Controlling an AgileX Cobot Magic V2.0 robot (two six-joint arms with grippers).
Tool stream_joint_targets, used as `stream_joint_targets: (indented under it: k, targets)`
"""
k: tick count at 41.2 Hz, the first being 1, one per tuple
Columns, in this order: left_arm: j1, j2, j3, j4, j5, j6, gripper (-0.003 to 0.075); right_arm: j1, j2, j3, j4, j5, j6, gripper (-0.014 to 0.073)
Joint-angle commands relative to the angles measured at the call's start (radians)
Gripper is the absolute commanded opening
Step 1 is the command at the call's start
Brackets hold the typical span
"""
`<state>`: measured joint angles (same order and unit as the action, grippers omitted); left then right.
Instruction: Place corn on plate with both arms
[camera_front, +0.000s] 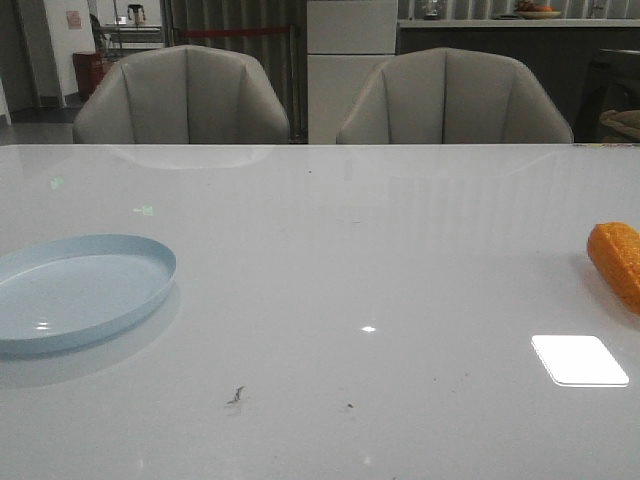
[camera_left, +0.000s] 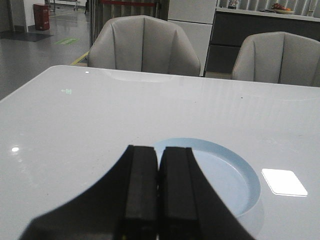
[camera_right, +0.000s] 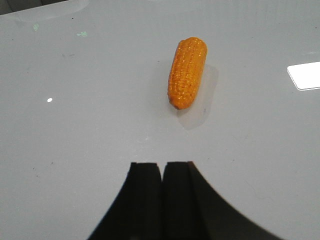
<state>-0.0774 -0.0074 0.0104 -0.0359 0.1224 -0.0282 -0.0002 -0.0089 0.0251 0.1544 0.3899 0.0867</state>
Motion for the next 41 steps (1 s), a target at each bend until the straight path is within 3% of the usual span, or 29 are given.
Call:
stream_joint_targets:
  k: [1,41]
  targets:
    - [-0.006,-0.005,0.038,-0.008,-0.098,-0.006,0.0094,-0.004,-0.026,-0.019,0.002,-0.044,0.001,0.0057]
    - [-0.006,-0.005,0.038,-0.008,-0.101,-0.006,0.0094,-0.004,-0.026,-0.019,-0.002,-0.078,0.001,0.0057]
